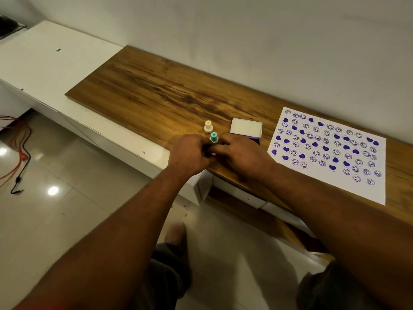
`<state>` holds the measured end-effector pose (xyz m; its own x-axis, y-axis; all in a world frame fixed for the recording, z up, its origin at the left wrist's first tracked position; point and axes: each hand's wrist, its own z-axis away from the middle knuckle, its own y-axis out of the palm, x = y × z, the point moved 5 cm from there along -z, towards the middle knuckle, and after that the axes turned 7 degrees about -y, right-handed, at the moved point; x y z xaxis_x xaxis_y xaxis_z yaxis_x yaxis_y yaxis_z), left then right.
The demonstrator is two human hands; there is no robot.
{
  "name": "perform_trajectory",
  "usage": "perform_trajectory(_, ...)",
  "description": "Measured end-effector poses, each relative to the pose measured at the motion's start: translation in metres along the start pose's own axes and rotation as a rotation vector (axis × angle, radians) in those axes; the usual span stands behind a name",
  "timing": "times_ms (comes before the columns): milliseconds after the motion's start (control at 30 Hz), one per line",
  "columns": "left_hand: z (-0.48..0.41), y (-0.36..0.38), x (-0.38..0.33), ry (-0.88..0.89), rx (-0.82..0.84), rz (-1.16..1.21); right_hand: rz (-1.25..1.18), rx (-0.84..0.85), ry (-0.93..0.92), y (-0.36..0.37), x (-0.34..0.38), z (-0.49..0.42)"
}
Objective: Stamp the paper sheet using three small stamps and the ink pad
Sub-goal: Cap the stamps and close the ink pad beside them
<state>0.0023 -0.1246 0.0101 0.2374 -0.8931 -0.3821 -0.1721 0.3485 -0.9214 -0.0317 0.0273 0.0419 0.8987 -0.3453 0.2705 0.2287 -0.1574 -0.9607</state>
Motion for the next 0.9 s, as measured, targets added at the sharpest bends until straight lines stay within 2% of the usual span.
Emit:
perform_trajectory(167, -0.001, 0.000, 0.000, -0.021, 0.009, 0.007, 0.023, 0.003, -0.015, 0.000, -0.002, 0.001)
perform_trajectory(433, -0.003, 0.005, 0.002, -0.046, -0.003, 0.060, -0.133, -0.048, 0.173, -0.005, -0.022, -0.004)
perform_trajectory(900, -0.004, 0.008, 0.005, -0.033, 0.013, 0.095, -0.095, -0.032, 0.170, 0.001, -0.015, -0.005)
